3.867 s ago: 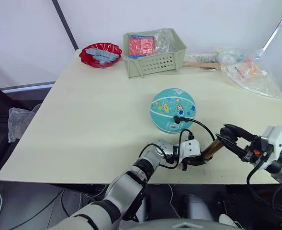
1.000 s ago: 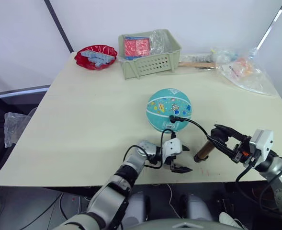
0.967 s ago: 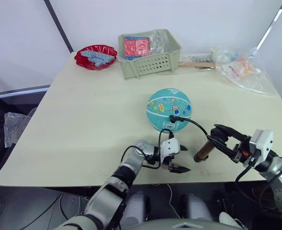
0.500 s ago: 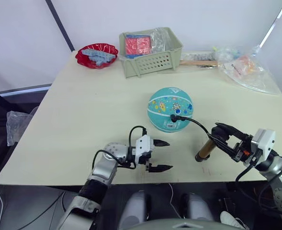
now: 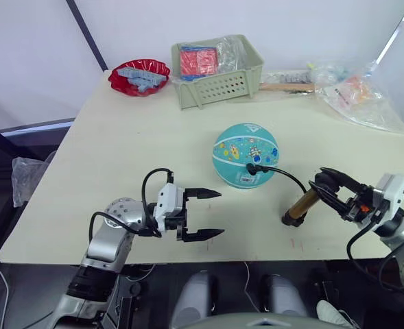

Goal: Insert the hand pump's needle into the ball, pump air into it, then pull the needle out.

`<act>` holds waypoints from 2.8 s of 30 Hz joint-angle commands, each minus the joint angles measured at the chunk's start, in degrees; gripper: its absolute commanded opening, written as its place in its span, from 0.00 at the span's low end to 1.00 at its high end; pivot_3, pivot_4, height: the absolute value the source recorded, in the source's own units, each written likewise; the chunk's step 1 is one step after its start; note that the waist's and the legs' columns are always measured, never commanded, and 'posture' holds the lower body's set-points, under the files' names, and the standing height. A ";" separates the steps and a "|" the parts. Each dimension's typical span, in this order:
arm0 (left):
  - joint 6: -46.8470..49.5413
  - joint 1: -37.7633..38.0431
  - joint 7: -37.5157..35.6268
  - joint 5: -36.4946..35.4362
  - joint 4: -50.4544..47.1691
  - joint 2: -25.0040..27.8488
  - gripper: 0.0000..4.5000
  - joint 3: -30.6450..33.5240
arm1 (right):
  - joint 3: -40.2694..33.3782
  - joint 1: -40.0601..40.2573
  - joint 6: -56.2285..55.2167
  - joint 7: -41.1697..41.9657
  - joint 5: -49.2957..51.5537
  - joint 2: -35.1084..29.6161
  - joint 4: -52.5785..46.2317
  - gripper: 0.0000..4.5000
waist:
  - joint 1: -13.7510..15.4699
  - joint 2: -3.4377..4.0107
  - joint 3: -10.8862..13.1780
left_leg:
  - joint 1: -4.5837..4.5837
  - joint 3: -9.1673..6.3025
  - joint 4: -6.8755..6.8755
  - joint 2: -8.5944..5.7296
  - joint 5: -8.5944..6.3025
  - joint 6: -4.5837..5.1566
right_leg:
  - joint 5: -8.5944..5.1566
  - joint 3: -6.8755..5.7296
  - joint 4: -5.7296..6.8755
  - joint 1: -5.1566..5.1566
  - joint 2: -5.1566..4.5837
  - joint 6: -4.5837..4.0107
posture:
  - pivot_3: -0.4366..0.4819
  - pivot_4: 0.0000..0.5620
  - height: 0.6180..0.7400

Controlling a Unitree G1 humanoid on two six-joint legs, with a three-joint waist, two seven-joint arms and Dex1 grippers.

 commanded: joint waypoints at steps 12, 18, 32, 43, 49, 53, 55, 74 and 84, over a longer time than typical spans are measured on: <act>3.64 1.08 3.73 -3.98 -7.85 1.14 0.99 2.17 | -6.24 -3.47 -2.75 0.92 -1.12 -3.11 4.63 0.37 | -0.08 0.03 0.52 | -0.07 0.14 -0.02 -0.12 0.09 -0.13 | 0.00 0.12 0.08 -0.11 0.19 0.04 | 0.48 0.27 0.98; 3.96 0.63 4.90 -4.18 -8.25 1.01 0.99 1.99 | -5.16 -4.33 -6.74 4.80 -3.31 -4.09 6.22 0.37 | -0.08 -0.09 0.66 | -0.07 0.26 -0.02 -0.10 0.14 -0.21 | 0.00 0.27 0.34 -0.27 0.24 0.04 | 0.48 0.27 0.98; 4.34 -1.16 6.01 -4.51 -7.70 0.12 0.99 1.44 | -3.05 -7.34 -20.75 5.80 -12.09 -3.16 7.88 0.37 | -0.15 -0.33 0.90 | 0.03 0.54 0.00 -0.06 0.23 -0.35 | -0.02 0.60 0.76 -0.47 0.32 0.04 | 0.48 0.27 0.98; 4.62 -1.71 6.05 -5.00 -7.54 -0.12 0.99 1.94 | 0.95 -13.07 -38.18 4.50 -25.50 -6.56 16.97 0.37 | -0.22 -0.39 0.97 | 0.07 0.65 0.01 -0.06 0.29 -0.44 | -0.02 0.69 0.80 -0.48 0.35 0.05 | 0.48 0.27 0.98; 4.72 -1.72 5.89 -5.47 -7.58 0.24 0.99 2.70 | 5.24 -14.79 -49.37 2.46 -34.34 -10.01 24.32 0.37 | -0.26 -0.40 0.98 | 0.07 0.75 0.00 -0.06 0.40 -0.63 | -0.02 0.71 0.80 -0.48 0.36 0.04 | 0.48 0.27 0.98; 4.71 0.61 4.90 -6.38 -8.64 2.51 0.99 4.63 | 10.39 -15.67 -57.77 0.67 -43.95 -13.62 28.12 0.37 | -0.37 -0.40 0.99 | 0.08 0.77 0.00 -0.05 0.44 -0.69 | -0.02 0.73 0.82 -0.49 0.36 0.04 | 0.48 0.27 0.98; 4.80 0.98 4.67 -6.87 -8.78 3.11 0.99 5.16 | 12.73 -16.67 -59.32 -0.07 -45.18 -14.22 28.59 0.37 | -0.37 -0.41 1.00 | 0.11 0.76 0.00 -0.02 0.45 -0.71 | -0.02 0.76 0.83 -0.49 0.37 0.04 | 0.48 0.27 0.98; 3.85 1.41 5.28 -6.19 -8.31 2.93 1.00 5.18 | 30.25 -22.90 -49.58 12.00 -29.68 -13.96 32.08 0.99 | -0.29 -0.67 1.13 | 0.15 0.69 0.02 0.22 0.53 -0.83 | -0.01 0.89 0.87 -0.48 0.65 -0.07 | 0.48 0.27 0.98; 3.46 0.98 5.99 -6.02 -7.60 2.49 1.00 5.40 | 27.23 -20.07 -49.62 12.83 -19.36 -14.00 27.73 0.99 | -0.22 -0.67 1.13 | 0.17 0.67 0.02 0.26 0.49 -0.78 | 0.03 0.87 0.88 -0.48 0.70 -0.12 | 0.48 0.27 0.98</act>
